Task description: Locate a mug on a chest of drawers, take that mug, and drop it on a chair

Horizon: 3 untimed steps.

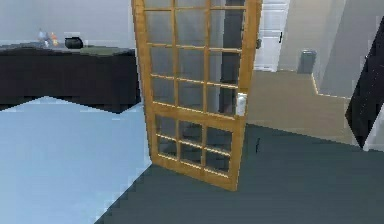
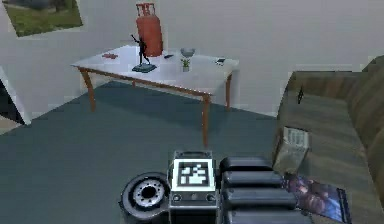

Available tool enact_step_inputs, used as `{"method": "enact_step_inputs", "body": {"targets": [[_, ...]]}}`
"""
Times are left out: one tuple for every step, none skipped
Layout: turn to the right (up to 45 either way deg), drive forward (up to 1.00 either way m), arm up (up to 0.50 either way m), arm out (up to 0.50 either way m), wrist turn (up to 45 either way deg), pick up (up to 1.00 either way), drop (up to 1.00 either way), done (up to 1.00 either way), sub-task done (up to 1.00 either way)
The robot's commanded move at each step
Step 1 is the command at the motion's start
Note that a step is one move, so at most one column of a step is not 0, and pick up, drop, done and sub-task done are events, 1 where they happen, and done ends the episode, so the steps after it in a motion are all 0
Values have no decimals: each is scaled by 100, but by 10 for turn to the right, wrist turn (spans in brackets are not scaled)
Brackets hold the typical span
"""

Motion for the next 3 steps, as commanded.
{"method": "enact_step_inputs", "body": {"targets": [[-450,0,0,0,0,0,0,0,0],[-180,0,0,0,0,0,0,0,0],[0,100,0,0,0,0,0,0,0]]}}
